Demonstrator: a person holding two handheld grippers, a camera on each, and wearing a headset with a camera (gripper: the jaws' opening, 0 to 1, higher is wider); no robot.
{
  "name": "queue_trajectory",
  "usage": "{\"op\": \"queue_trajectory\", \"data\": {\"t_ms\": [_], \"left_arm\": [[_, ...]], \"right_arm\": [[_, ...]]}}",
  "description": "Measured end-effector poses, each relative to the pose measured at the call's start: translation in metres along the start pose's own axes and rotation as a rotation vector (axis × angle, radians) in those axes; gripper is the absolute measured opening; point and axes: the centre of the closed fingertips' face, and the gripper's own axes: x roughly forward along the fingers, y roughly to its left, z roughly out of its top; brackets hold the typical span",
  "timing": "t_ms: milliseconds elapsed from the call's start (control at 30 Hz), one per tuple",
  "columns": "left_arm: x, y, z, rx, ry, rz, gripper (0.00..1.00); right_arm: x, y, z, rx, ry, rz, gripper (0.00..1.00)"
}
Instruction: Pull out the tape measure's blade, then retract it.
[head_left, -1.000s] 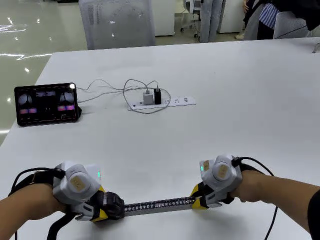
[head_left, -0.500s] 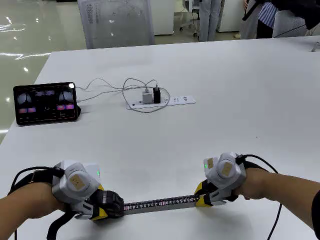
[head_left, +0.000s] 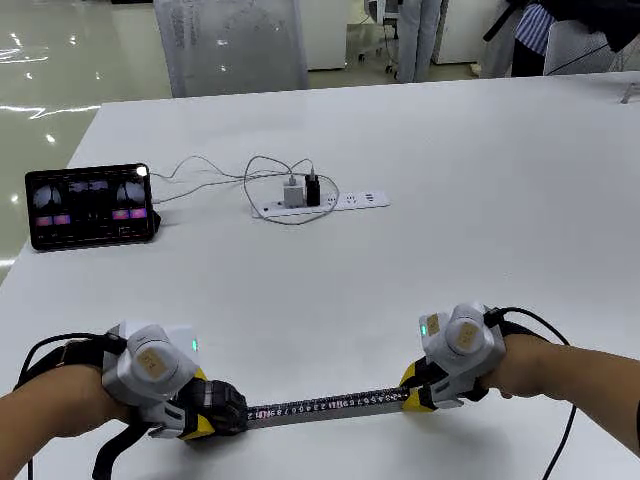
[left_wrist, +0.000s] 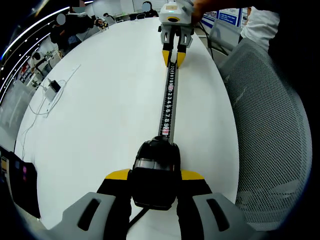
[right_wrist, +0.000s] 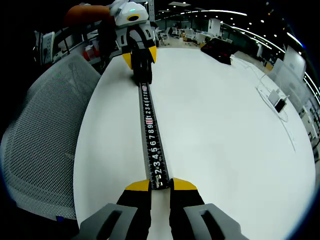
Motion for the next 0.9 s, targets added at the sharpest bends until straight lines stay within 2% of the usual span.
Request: {"op": "queue_trajectory", "data": {"t_ms": [700,800,833,900], "left_arm": [[-0.0007,-0.0003,0.0003,0.000,-0.003,0.002,0.29],[-0.0007,-0.0001,0.0005,-0.009,-0.006,0.003,0.30],[-0.0007,-0.0003,0.0006,-0.008,-0.006,0.005,0.30],[-0.0007,-0.0006,0.0004,0.006,-0.011,0.005,0.30]], "right_arm": [[-0.0048,0.0001,-0.0076,0.003,0.012,-0.001,0.09],[-0.0050,0.0000,-0.0075,0.015,0.009,-0.002,0.10],[-0.0052,0.0001,-0.0071,0.043,0.005,0.002,0.10],[-0.0048,-0.0004,-0.0069,0.029,0.011,0.001,0.10]]}}
